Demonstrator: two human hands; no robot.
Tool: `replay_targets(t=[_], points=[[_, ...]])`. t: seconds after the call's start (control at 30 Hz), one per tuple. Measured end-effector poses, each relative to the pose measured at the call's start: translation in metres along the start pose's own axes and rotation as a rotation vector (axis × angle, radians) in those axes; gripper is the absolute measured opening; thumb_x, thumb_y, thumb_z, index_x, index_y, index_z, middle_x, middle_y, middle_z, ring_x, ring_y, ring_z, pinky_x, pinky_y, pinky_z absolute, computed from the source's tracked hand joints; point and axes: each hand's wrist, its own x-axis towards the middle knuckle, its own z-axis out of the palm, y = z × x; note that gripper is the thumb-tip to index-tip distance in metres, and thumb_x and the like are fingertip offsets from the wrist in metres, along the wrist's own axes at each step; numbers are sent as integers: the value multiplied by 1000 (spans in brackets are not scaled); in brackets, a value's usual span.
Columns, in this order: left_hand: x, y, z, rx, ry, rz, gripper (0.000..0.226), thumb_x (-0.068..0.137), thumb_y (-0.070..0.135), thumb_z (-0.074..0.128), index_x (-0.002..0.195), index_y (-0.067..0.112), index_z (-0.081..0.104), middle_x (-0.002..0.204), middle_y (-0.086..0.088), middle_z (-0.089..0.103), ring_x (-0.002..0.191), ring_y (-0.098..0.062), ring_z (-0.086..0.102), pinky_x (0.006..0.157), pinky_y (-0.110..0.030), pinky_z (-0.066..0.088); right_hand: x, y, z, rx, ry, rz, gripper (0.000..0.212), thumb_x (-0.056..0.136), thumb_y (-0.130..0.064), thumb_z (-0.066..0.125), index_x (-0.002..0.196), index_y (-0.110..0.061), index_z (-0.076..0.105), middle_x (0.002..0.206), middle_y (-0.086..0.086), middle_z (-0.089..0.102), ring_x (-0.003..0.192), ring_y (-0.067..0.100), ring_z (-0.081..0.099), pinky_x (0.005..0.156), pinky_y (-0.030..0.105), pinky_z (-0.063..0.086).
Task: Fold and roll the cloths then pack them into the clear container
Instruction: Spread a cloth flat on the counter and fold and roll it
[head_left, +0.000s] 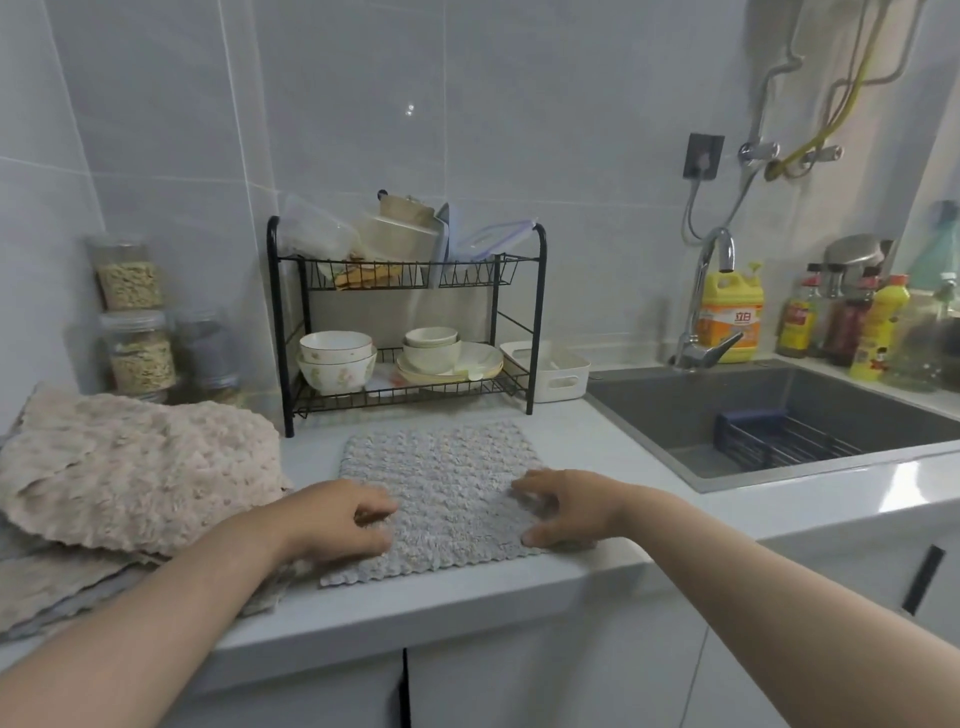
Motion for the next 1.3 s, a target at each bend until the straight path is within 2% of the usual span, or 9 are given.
replay_targets(t=[0.17,0.33,0.53,0.67,0.73,0.87,1.0,1.17,1.3], points=[[-2,-11,0,2,-144,-3,114,50,89,53,150,42,22,161,13,9,147,-9,13,116,-26,8,1,19,4,-4,-82,-6,88,80,-64,64,152,-37,23,163,-8,8,150,11,8,122,34,8],[2,-13,-3,24,-135,26,102,62,72,72,149,42,26,159,16,16,144,-6,23,114,-22,17,2,19,-4,20,-62,-41,83,76,-56,73,147,-35,37,158,-10,27,143,11,30,114,24,22],[48,-23,-41,-97,-64,22,122,45,99,43,149,39,25,157,18,19,141,-6,25,109,-23,19,51,23,-35,226,213,4,55,80,-54,70,129,-31,58,134,-12,55,125,8,49,104,27,37],[105,-46,-42,-110,61,-136,58,100,48,35,152,24,25,160,5,20,146,-13,20,116,-27,14,113,36,-30,270,360,83,40,87,-36,70,123,-19,65,127,-4,63,112,14,59,95,26,44],[130,-57,-41,-2,68,-209,47,105,27,31,150,16,30,158,-5,27,143,-19,28,114,-28,21,139,45,-31,308,430,131,32,90,-22,67,120,-12,67,122,1,66,98,15,62,88,25,46],[159,-69,-48,178,123,-245,16,99,20,45,102,10,57,103,-7,57,93,-24,54,75,-28,40,174,50,-35,138,315,200,33,95,-20,59,125,-9,64,117,4,63,98,21,60,89,31,50],[166,-77,-47,174,157,-249,25,91,18,56,66,16,56,75,-4,59,73,-22,54,66,-29,42,190,42,-34,-55,220,208,34,96,-29,56,119,-6,67,124,11,64,112,30,59,98,38,48],[160,-77,-48,-20,208,-305,16,82,8,64,67,6,66,75,-7,68,72,-20,61,68,-30,49,190,40,-35,-44,278,171,23,93,-22,56,88,-4,69,93,11,67,89,29,61,75,35,50],[146,-69,-50,-280,354,-334,10,86,3,64,77,2,64,71,-13,69,62,-21,64,60,-31,52,176,42,-39,255,459,145,8,88,-15,66,82,-10,64,80,3,61,73,21,56,65,30,47]])
